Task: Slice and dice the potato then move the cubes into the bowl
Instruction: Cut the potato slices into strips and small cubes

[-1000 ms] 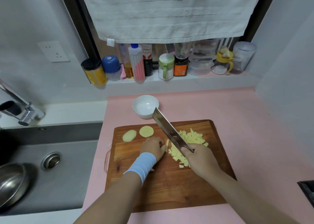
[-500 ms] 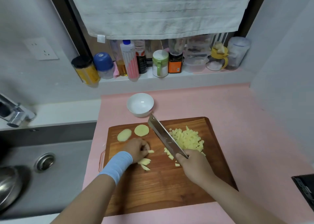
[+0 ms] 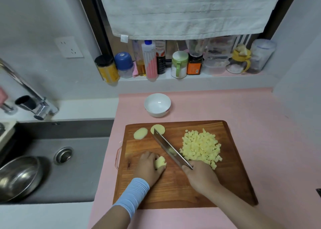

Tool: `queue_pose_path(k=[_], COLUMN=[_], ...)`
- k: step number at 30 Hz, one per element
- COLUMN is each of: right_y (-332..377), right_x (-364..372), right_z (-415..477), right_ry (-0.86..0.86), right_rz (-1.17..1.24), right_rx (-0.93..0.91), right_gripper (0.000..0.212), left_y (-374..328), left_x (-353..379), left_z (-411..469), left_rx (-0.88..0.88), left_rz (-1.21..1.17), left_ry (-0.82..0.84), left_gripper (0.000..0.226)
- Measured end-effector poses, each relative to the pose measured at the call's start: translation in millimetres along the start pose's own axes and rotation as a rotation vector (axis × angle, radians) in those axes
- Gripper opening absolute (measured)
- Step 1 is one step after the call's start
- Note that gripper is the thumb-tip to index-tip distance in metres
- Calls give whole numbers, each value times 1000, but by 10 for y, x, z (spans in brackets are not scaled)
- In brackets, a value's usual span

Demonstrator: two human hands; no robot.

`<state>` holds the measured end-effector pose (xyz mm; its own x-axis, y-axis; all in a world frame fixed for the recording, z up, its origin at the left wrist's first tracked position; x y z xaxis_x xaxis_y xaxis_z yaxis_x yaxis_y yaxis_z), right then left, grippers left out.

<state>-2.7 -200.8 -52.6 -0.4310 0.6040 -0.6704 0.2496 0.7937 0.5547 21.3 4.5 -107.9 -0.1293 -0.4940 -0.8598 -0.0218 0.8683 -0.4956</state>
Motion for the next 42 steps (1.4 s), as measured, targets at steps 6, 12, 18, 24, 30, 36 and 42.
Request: queue_pose_path(k=[6, 12, 18, 24, 30, 36, 42], right_y=[-14, 65, 126, 168, 227, 174, 67], right_x=[1, 36, 56, 100, 110, 134, 124], right_z=[-50, -69, -103, -153, -282, -380, -323], right_ry=[16, 64, 61, 49, -33, -23, 46], right_rz=[-54, -136, -211, -216, -270, -270, -265], right_rx=[-7, -44, -61, -88, -119, -106, -41], right_gripper=[25, 31, 35, 27, 27, 26, 31], left_y=[60, 151, 44, -193, -171, -154, -160], left_x=[80, 3, -51, 39, 62, 59, 32], left_z=[-147, -115, -208, -329, -321, -297, -306], left_rx=[99, 180, 287, 433, 411, 418, 420], left_rz=[-144, -206, -137, -3, -48, -103, -112], left_ry=[3, 59, -55, -213, -248, -261, -280], left_gripper=[58, 45, 28, 9, 9, 4, 5])
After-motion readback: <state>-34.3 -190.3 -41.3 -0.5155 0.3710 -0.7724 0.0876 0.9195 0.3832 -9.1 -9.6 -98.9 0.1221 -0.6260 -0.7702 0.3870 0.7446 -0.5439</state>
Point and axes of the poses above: each hand's wrist, its own z-axis towards the middle knuckle, its own x-axis out of the palm, y = z × x, the point moved 8 cm from there along z, towards the middle knuckle, and after that the axes turned 4 degrees about y, right-handed, at the moved point
